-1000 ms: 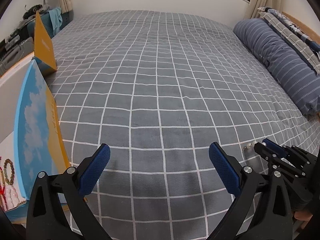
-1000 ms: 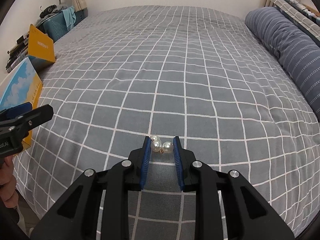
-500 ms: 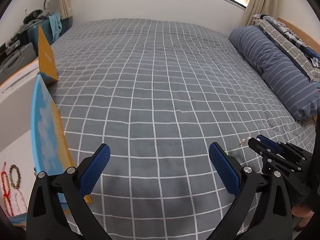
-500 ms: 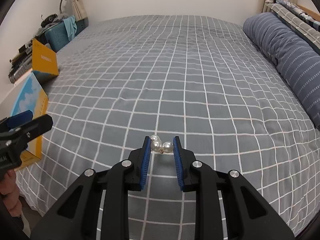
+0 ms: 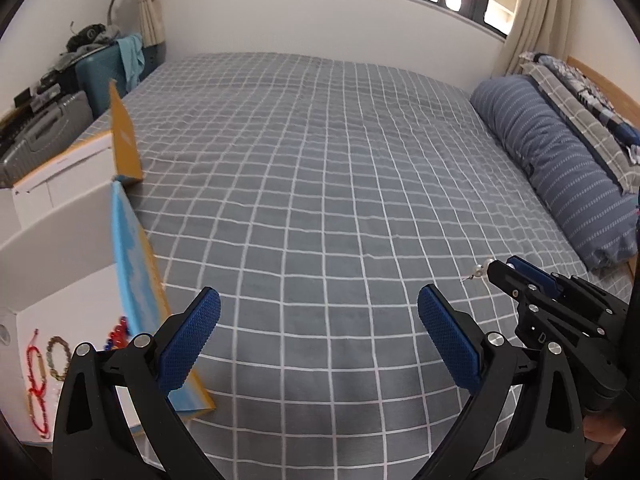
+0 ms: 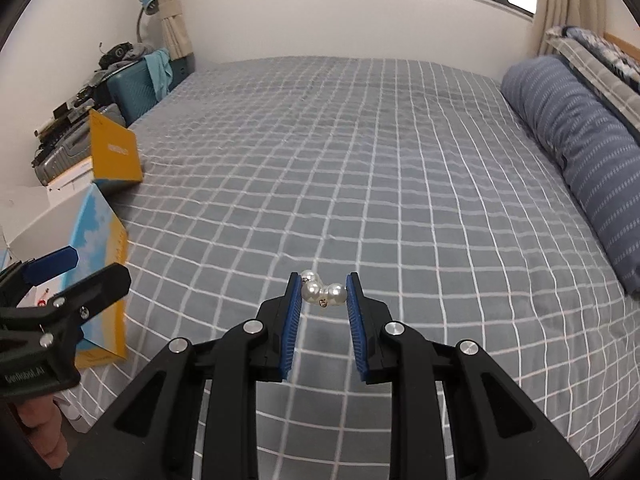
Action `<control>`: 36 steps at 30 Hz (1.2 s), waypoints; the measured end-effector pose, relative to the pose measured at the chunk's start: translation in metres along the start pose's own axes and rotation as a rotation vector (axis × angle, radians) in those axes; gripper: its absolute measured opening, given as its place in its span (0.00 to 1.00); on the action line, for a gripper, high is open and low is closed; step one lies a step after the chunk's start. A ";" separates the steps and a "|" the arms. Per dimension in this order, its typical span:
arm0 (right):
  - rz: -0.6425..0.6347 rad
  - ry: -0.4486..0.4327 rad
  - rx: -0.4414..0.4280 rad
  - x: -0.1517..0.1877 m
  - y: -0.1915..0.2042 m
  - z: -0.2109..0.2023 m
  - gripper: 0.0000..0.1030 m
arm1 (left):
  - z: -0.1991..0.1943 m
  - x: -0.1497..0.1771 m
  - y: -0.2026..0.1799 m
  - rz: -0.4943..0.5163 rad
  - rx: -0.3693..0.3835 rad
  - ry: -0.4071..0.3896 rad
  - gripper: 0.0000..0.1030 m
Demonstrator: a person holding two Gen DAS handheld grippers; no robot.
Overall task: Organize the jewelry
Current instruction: 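Lift and carry the pearl earrings with the right tool over the box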
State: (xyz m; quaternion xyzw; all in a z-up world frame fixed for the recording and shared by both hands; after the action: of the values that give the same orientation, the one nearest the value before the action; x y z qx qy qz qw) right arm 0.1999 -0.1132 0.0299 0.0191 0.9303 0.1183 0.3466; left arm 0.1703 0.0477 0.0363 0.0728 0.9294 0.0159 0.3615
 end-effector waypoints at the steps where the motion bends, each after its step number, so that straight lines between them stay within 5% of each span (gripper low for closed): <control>1: -0.005 -0.003 -0.008 -0.003 0.007 -0.002 0.21 | -0.003 -0.001 0.004 -0.004 -0.007 -0.003 0.94; 11: -0.075 -0.019 -0.111 -0.022 0.081 -0.014 0.21 | -0.046 0.002 0.078 -0.109 -0.122 -0.031 0.94; 20: -0.165 -0.007 -0.245 -0.014 0.178 -0.020 0.21 | -0.088 0.039 0.160 -0.215 -0.262 -0.027 0.94; 28: -0.270 0.028 -0.357 0.018 0.271 -0.025 0.21 | -0.116 0.088 0.228 -0.312 -0.365 0.015 0.94; 36: -0.325 0.127 -0.384 0.064 0.323 0.002 0.21 | -0.121 0.137 0.269 -0.384 -0.396 0.077 0.94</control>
State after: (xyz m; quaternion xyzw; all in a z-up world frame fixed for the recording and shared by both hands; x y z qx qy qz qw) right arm 0.1375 0.2085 0.0628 -0.2041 0.9016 0.2366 0.2990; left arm 0.0221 0.3367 0.0561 -0.1773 0.9180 0.1314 0.3295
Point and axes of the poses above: each gripper's, at about its wrist camera, not at the fingertips, and z roughly the way its jaws point, y to its left, x to its underside, the point moved 5 cm from there along z, roughly the way its jaws point, and after that the axes turned 15 degrees about z, right-handed, at the moved point
